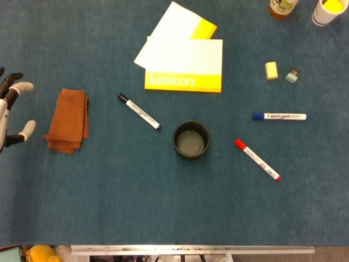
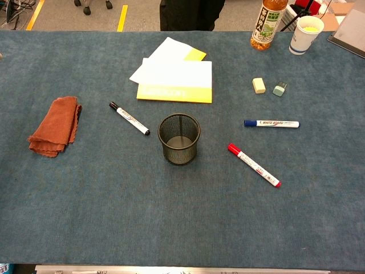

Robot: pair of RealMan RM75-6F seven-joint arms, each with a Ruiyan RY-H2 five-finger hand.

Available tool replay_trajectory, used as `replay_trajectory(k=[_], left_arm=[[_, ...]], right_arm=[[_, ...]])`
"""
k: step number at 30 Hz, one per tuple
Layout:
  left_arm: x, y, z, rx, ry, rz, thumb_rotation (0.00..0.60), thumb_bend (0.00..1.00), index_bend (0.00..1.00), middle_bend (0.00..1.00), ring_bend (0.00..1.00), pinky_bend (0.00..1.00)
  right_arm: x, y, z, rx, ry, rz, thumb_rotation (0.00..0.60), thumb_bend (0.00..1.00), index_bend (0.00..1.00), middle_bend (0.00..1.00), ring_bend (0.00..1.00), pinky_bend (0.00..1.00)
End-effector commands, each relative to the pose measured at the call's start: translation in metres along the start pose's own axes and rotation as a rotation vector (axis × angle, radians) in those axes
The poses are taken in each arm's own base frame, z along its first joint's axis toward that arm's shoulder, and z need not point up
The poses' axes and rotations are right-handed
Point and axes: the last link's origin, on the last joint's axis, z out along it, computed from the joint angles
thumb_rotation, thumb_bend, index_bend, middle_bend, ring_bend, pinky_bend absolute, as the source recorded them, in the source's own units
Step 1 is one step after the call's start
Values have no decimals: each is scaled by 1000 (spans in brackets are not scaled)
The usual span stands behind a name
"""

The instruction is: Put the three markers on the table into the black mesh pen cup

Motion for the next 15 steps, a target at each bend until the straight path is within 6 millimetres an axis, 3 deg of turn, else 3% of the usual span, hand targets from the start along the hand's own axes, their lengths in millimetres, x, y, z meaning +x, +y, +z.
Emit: replay_trajectory(k=[1, 7, 15], left_arm=[[-1, 0, 1, -6, -5, 3, 600, 253, 262, 165, 4, 13], [1, 5, 8, -63, -21, 15, 600, 253, 273, 165, 4, 14], [-5, 25, 40, -285, -132, 112, 600, 253, 290, 165, 3, 14]], right_arm=[[0, -1, 1, 1, 1, -1, 600, 259, 123, 181, 88, 248], [5, -3, 4, 6, 17, -4, 600, 259, 123, 181, 88, 247], [14, -10, 10, 18, 41, -9, 600, 259, 123, 181, 88, 248]])
